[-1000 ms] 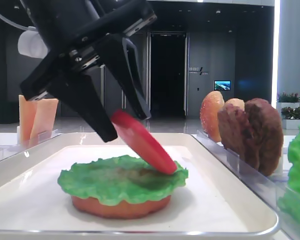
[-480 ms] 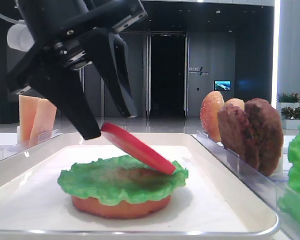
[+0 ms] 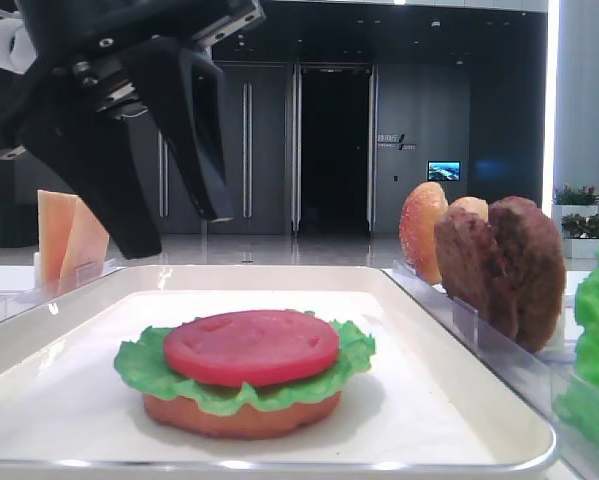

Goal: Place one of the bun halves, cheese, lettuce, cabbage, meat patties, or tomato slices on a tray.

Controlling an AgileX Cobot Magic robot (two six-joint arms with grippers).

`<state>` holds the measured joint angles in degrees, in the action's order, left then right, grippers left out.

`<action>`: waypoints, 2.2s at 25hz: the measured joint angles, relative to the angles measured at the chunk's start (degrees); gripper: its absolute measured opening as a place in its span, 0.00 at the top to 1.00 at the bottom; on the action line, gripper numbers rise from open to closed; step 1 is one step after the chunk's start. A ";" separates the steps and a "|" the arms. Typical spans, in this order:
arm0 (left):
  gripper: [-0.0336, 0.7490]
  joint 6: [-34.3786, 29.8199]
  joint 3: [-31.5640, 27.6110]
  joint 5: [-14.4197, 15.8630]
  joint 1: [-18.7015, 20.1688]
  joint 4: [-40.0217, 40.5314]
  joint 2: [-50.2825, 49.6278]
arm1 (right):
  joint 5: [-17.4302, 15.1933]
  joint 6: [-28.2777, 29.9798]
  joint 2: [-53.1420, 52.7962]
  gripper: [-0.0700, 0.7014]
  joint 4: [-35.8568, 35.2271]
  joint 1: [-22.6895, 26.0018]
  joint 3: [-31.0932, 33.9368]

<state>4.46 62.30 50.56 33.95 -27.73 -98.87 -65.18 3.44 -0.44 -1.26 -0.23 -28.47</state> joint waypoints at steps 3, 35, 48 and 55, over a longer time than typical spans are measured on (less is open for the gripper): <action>0.52 0.85 1.55 1.55 0.00 2.58 0.00 | 0.00 0.00 0.00 0.38 0.00 0.00 0.00; 0.52 10.67 20.99 19.20 0.00 28.35 0.00 | 0.00 0.00 0.00 0.38 0.00 0.00 0.00; 0.51 11.95 20.99 19.26 -5.65 30.37 0.34 | 0.00 0.00 0.00 0.38 0.00 0.00 0.00; 0.51 11.28 20.99 19.26 -11.52 30.37 2.03 | 0.00 0.00 0.00 0.38 0.00 0.00 0.00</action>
<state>15.74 83.28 69.81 22.43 2.64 -96.83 -65.18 3.44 -0.44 -1.26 -0.23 -28.47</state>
